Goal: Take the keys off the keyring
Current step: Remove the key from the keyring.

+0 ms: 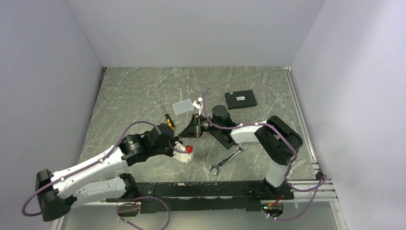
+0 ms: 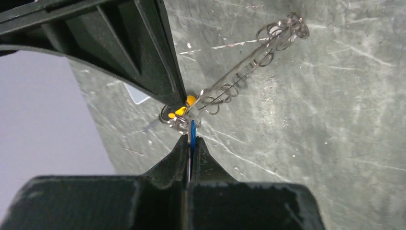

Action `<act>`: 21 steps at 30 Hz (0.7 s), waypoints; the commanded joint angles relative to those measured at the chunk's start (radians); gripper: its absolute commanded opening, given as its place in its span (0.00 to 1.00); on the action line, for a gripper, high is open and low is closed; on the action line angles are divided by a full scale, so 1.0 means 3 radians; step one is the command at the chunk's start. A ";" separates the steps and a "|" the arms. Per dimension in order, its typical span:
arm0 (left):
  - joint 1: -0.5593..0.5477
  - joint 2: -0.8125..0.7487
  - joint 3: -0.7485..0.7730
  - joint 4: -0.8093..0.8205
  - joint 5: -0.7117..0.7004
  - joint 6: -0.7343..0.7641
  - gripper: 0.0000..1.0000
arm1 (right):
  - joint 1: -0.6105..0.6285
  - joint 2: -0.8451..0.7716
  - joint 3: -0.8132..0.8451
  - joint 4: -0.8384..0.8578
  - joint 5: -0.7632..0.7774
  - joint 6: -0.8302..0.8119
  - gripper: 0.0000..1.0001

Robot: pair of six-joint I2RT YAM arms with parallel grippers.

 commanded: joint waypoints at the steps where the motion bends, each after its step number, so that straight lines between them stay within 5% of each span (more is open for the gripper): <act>1: -0.0031 0.0344 0.0292 -0.0271 0.0019 -0.0624 0.00 | -0.0121 -0.0054 0.0256 -0.0718 0.0626 -0.0314 0.00; 6: -0.0031 0.0679 0.0575 -0.0530 -0.0061 -0.0907 0.00 | -0.0168 -0.0060 0.0360 -0.1108 0.0814 -0.0443 0.00; 12: 0.0006 0.1060 0.1100 -0.1092 0.0447 -0.1625 0.00 | -0.0195 -0.0098 0.0245 -0.0847 0.0803 -0.0326 0.00; 21: 0.0687 0.1114 0.1281 -0.1073 0.1311 -0.2519 0.00 | -0.0302 -0.0076 0.0203 -0.0758 0.0709 -0.0314 0.00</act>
